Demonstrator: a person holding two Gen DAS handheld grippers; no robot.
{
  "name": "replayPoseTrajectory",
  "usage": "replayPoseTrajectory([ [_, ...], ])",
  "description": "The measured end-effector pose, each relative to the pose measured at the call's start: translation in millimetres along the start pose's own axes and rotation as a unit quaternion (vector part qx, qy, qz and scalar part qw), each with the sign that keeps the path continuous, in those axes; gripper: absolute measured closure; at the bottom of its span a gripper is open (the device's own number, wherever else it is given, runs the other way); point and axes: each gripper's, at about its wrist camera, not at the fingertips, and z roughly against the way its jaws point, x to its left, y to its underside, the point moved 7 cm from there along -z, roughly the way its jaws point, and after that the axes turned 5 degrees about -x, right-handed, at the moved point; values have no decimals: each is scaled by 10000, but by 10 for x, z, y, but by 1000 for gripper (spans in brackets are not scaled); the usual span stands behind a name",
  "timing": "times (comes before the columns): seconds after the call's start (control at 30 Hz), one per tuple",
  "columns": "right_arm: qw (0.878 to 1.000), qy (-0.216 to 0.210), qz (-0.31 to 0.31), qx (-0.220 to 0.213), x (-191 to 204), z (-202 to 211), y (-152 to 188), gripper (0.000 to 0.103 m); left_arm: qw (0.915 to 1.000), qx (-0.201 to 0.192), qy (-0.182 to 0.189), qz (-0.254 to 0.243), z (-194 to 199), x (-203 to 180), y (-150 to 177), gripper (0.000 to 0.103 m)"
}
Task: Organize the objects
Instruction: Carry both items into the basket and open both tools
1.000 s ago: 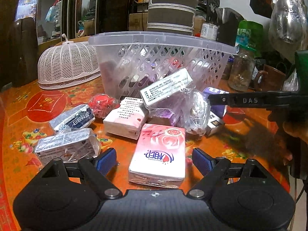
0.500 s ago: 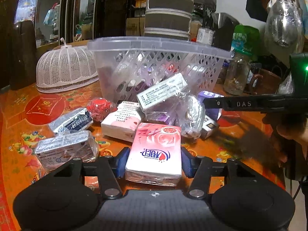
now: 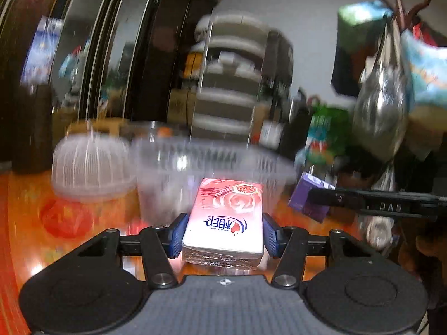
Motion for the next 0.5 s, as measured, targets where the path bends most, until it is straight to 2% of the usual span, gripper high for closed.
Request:
replayPoseTrajectory([
  [0.1, 9998, 49, 163, -93, -34, -245, -431, 55, 9999, -153, 1, -62, -241, -16, -503, 45],
  [0.13, 9998, 97, 186, -12, -74, -403, -548, 55, 9999, -93, 17, -59, -378, -15, -628, 45],
  [0.2, 9991, 4, 17, 418, -179, -794, -677, 55, 9998, 188, 0, 0, -753, 14, -814, 45],
  [0.27, 9963, -8, -160, 848, -279, -1154, -682, 55, 9980, 610, -37, 189, -1142, 82, -835, 45],
  [0.33, 9943, 173, -62, 1048, -313, -1393, -648, 55, 9940, 1019, -178, 367, -1510, 188, -756, 45],
  [0.4, 9920, 267, 73, 1230, -309, -1577, -590, 55, 9901, 1281, -352, 460, -1743, 274, -628, 45],
  [0.5, 9899, 204, 108, 1399, -298, -1714, -510, 55, 9864, 1440, -429, 663, -1892, 386, -465, 45],
])
